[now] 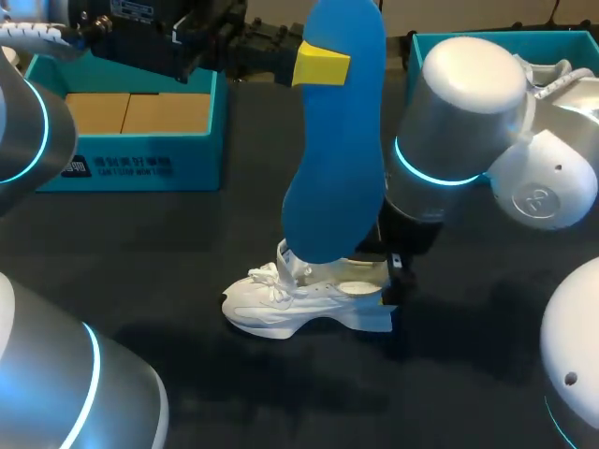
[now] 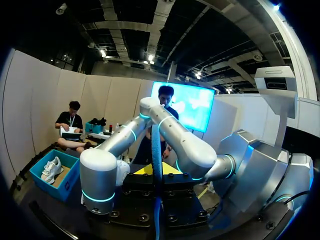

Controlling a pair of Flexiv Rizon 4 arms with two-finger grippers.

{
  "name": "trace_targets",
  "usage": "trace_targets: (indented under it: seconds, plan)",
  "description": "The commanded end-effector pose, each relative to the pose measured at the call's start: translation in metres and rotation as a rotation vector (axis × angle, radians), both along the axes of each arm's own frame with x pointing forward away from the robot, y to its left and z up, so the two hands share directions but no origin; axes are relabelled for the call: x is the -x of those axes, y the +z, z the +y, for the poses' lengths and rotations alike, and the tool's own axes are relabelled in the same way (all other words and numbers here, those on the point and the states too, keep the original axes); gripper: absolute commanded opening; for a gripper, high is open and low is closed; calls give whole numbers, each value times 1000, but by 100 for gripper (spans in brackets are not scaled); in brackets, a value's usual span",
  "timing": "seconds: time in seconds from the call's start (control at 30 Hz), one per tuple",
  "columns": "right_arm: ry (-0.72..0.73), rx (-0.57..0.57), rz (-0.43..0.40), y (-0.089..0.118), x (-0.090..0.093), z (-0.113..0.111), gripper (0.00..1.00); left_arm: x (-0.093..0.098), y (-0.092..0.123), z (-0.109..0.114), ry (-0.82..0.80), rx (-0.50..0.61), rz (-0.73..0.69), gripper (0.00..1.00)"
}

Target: Take the shoe out of the shoebox, open the shoe tongue, remove and reinsert the insole, then place the shoe into the shoebox

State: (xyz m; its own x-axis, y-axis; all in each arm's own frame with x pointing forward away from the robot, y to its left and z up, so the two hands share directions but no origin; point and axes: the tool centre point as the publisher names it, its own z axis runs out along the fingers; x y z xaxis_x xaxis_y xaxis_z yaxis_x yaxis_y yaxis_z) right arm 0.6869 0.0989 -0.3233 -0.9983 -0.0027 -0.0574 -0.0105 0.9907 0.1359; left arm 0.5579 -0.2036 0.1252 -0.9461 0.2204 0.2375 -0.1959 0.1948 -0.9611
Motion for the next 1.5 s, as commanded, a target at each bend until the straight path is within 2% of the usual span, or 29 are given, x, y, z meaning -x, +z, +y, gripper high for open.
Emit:
trace_targets:
  seconds: [0.03,0.17,0.3,0.57,1.1,1.33,1.37,1.4,1.47,1.5]
  plan:
    - [12,13,-12,7,-7,10,100,0,-1,-1,-1,0,0,0]
    - [28,17,-23,15,-20,22,100,0,-1,-1,-1,0,0,0]
    - [31,19,-24,12,-34,32,100,0,-1,-1,-1,0,0,0]
    - [48,17,-31,-9,-54,49,100,0,-1,-1,-1,0,0,0]
    - [11,56,-13,-61,-50,51,100,0,-1,-1,-1,0,0,0]
    - [11,52,-10,-69,-47,54,98,0,-1,-1,-1,0,0,0]
    - [8,49,-8,-70,-47,54,77,0,-1,-1,-1,0,0,0]
    - [1,49,-7,-71,-48,52,42,0,-1,-1,-1,0,0,0]
    - [-3,49,-5,-71,-48,51,20,0,-1,-1,-1,0,0,0]
    - [-5,49,-3,-72,-47,50,5,0,-1,-1,-1,0,0,0]
